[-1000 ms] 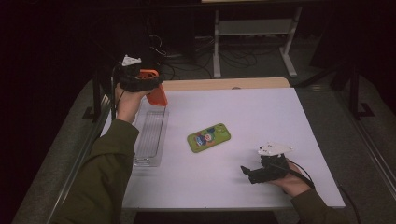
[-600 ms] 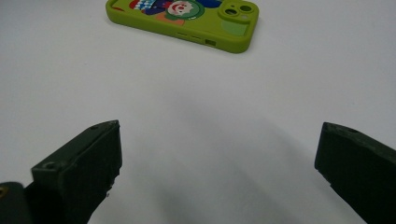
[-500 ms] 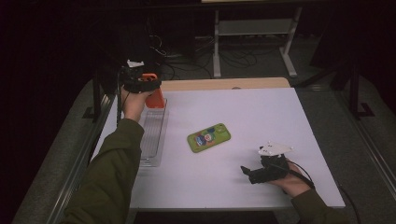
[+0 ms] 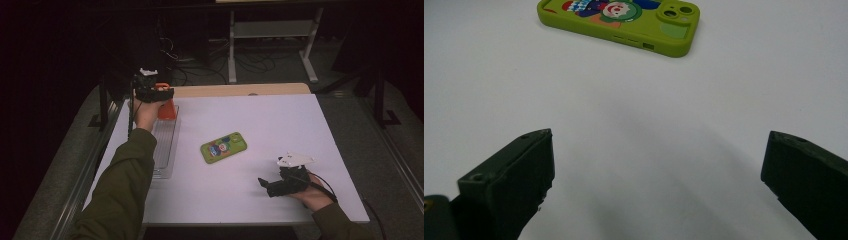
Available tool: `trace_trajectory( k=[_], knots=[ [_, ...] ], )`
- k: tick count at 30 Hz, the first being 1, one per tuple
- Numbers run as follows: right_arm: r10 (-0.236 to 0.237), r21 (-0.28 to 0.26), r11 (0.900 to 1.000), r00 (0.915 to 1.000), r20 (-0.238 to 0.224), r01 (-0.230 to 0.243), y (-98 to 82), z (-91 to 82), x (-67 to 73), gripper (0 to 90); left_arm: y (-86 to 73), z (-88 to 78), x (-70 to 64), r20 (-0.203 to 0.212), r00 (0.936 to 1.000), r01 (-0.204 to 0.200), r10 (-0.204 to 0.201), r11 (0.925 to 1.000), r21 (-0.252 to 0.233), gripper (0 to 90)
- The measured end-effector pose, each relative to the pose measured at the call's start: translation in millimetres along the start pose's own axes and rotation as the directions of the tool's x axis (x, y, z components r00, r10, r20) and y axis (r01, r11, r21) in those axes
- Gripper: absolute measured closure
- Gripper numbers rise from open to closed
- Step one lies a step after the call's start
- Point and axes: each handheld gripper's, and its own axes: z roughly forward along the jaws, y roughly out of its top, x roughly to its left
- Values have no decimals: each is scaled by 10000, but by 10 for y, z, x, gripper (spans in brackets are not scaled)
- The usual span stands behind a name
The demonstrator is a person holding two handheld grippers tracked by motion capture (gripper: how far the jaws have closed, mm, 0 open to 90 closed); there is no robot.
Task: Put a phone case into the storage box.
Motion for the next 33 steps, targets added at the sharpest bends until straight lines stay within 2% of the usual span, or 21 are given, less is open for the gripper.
trace_trajectory(
  k=[11,13,16,22,24,28,30,33],
  knots=[
    [3,-4,10000,10000,1,-3,1,-1,1,2,-88,85,11,40,9999,115,-116,9995,278,152],
    [11,22,10000,10000,-7,-11,0,0,2,2,-91,96,15,60,10000,-71,69,9995,313,150],
    [2,23,10000,10000,-10,-2,0,-1,3,2,-102,116,0,95,10000,-25,22,9995,307,148],
    [25,24,10000,10000,-20,-24,-2,1,3,2,-98,135,-29,-26,9997,-251,252,9992,303,141],
    [10,19,10000,10000,-14,-10,-1,-2,4,2,-96,149,-35,-61,9999,-142,144,9995,289,135],
    [39,-5,10000,10000,-6,-39,-2,-3,3,2,-95,159,-21,-71,9999,-80,82,9995,291,84],
    [26,-10,10000,10000,-12,-26,-2,-4,2,2,-96,156,-8,-120,9999,23,-20,9996,266,26],
    [31,-7,10000,10000,-12,-31,-2,-4,3,2,-89,139,6,-69,9999,78,-77,9999,110,9]
  ],
)
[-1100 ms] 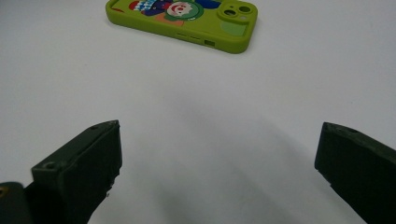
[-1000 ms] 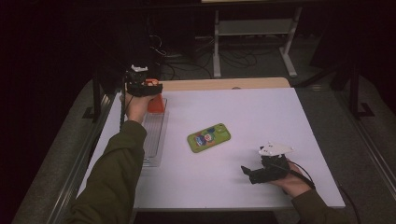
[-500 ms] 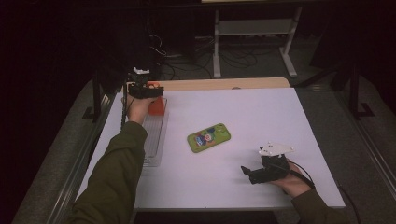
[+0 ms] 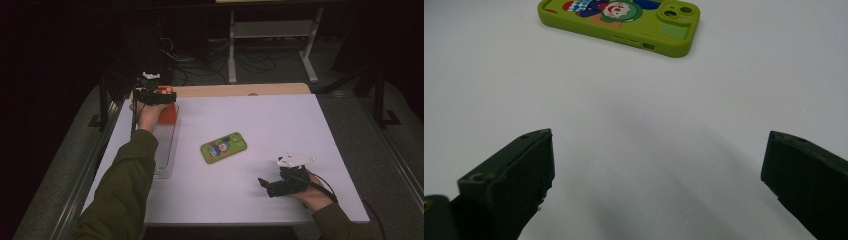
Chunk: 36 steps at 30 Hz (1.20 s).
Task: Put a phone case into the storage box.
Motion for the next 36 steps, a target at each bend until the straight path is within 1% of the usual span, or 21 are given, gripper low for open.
trace_trajectory(
  k=[4,5,6,9,12,13,15,16,17,20,21,24,26,27,28,30,31,34,36],
  knots=[
    [-28,1,10000,10000,10,28,3,0,0,2,21,-66,27,103,9999,-51,51,10000,-81,0],
    [-44,-14,10000,10000,12,44,4,1,0,2,26,-77,29,82,10000,-7,9,9999,-155,0],
    [-37,-16,10000,10000,10,37,4,1,0,2,32,-104,46,89,9999,-71,72,9999,-151,0],
    [-36,-9,10000,10000,14,36,4,-1,2,2,42,-172,80,283,9995,117,-110,9996,-252,0],
    [21,-63,10000,10000,-5,-21,6,-5,3,2,48,-248,81,415,9991,3,9,9996,-274,0],
    [31,-67,10000,10000,3,-31,6,-5,2,2,49,-281,90,523,9985,-173,186,9996,-242,0],
    [47,-58,10000,10000,11,-47,5,-6,1,2,47,-322,88,709,9972,-206,223,9995,-250,0],
    [44,-59,10000,10000,14,-44,5,-6,1,2,45,-345,85,800,9964,-267,283,9994,-221,0],
    [44,-58,10000,10000,13,-44,6,-7,1,2,45,-371,87,903,9949,-436,448,9989,-158,0],
    [26,-68,10000,10000,22,-26,8,-7,4,2,40,-446,69,1282,9905,-470,493,9987,-209,0],
    [44,-63,10000,10000,23,-43,9,-8,6,2,37,-471,65,1335,9895,-534,556,9984,-194,0],
    [40,-63,10000,10000,22,-40,9,-6,6,1,26,-535,55,1578,9845,-745,761,9971,-162,0],
    [54,-50,10000,10000,20,-54,10,-7,7,2,11,-583,41,1823,9792,-878,888,9960,-132,0],
    [53,-52,10000,10000,20,-53,10,-7,7,2,5,-599,31,1893,9778,-893,897,9959,-107,0],
    [61,-54,10000,10000,20,-60,10,-7,7,2,-2,-623,18,2024,9737,-1042,1041,9945,-100,0],
    [71,-60,10000,10000,18,-71,11,-6,7,2,-13,-653,-8,2191,9681,-1223,1216,9924,-104,0],
    [68,-40,10000,10000,9,-68,13,-6,6,2,-20,-676,-34,2346,9632,-1325,1310,9911,-93,0],
    [60,-50,10000,10000,5,-60,17,-6,9,2,-36,-722,-102,2606,9531,-1580,1540,9874,-55,0],
    [69,-48,10000,10000,-1,-69,18,-5,12,2,-47,-759,-160,2806,9443,-1754,1720,9844,-132,0]
  ],
)
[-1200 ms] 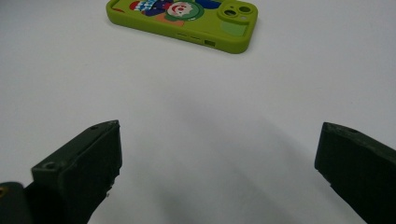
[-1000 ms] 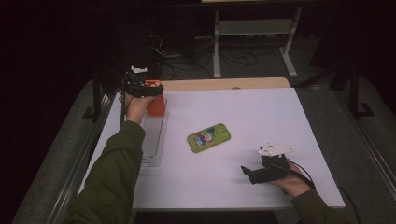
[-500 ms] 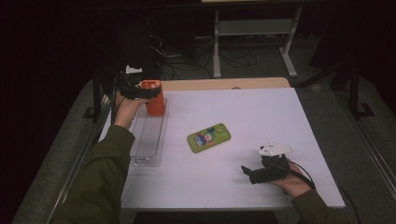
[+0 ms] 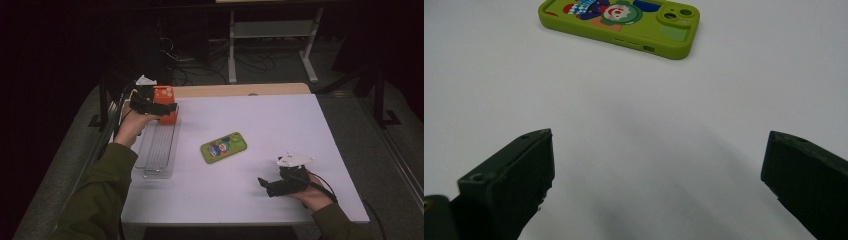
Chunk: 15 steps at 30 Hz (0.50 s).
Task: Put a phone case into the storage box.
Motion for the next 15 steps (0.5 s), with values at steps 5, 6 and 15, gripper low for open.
trace_trajectory(
  k=[5,6,15],
  knots=[
    [-5,-4,10000,10000,-1,5,2,3,2,2,0,-18,-163,486,9982,-339,343,9994,-71,0],
    [-3,-4,10000,10000,-2,3,2,3,3,2,2,-20,-195,612,9971,-448,451,9990,-69,0],
    [-8,0,10000,10000,2,8,6,-3,5,2,-12,41,-463,1659,9817,-966,936,9953,102,138]
  ],
)
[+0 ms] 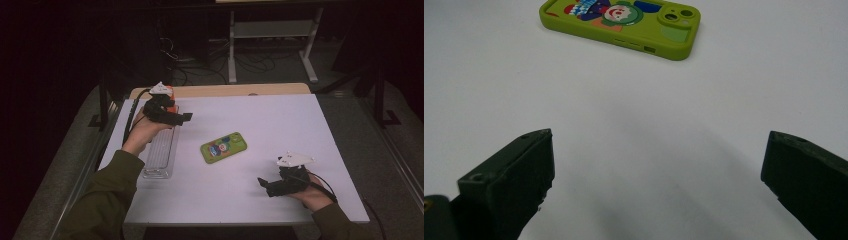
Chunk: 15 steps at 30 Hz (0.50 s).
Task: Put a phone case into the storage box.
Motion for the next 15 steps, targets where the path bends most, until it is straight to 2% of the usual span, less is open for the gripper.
trace_trajectory(
  k=[2,5,9,12,15],
  knots=[
    [-17,-14,10000,10000,-6,17,1,0,1,2,-9,45,-43,251,9997,-56,51,9998,184,160],
    [-24,-36,10000,10000,0,24,1,-1,-1,2,-22,119,-105,545,9980,-343,322,9987,374,274],
    [-7,-19,10000,10000,-1,7,0,-5,-2,2,-48,214,-169,889,9956,-349,292,9974,637,398],
    [14,-41,10000,10000,-7,-14,-1,-7,-2,2,-73,271,-194,1066,9940,-325,242,9965,766,464],
    [-2,-28,10000,10000,-24,2,-2,-7,-5,2,-97,338,-234,1298,9909,-486,364,9946,921,500]
  ],
)
